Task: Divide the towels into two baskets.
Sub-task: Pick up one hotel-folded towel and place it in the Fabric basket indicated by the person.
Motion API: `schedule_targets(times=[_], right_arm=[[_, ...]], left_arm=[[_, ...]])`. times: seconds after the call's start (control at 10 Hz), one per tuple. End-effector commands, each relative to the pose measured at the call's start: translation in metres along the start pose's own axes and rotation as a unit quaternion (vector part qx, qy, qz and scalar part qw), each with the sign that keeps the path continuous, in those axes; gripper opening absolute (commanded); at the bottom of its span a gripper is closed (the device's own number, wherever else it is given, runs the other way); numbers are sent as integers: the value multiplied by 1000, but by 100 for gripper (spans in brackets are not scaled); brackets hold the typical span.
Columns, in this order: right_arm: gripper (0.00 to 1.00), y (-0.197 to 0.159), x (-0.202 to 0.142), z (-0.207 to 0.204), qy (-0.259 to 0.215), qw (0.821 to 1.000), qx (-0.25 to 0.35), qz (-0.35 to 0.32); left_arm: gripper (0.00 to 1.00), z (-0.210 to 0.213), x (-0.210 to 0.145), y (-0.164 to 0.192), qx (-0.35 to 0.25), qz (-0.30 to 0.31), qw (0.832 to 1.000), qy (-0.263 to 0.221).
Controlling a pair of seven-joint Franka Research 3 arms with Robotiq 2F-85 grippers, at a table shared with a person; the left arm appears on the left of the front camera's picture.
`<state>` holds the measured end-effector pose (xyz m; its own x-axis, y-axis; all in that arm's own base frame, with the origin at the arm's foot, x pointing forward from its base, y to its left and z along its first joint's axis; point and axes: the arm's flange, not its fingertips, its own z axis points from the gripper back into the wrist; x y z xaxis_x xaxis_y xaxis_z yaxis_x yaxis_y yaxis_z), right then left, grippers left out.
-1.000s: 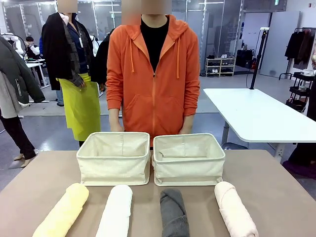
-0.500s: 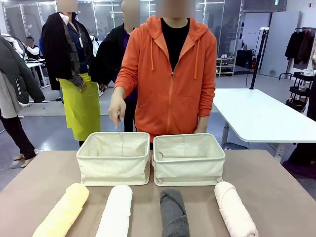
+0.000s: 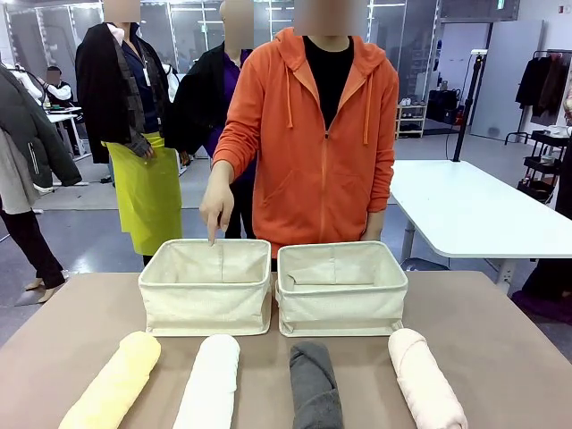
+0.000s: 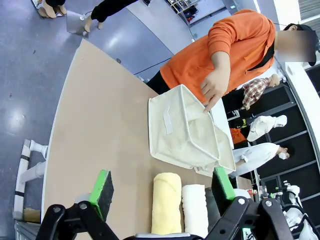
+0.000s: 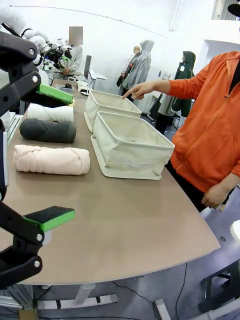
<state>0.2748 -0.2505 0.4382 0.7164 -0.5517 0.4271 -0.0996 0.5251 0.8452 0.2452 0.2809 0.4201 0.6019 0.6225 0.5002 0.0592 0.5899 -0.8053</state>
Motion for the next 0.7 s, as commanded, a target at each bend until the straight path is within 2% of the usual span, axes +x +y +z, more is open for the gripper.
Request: schedule_targets(times=[0.0, 0.6], right_arm=[[100, 1, 1, 2, -1, 1000, 6, 4], [100, 1, 1, 2, -1, 1000, 6, 4]], left_arm=[[100, 1, 2, 1, -9, -1, 1000, -6], [100, 1, 2, 1, -9, -1, 1000, -6]])
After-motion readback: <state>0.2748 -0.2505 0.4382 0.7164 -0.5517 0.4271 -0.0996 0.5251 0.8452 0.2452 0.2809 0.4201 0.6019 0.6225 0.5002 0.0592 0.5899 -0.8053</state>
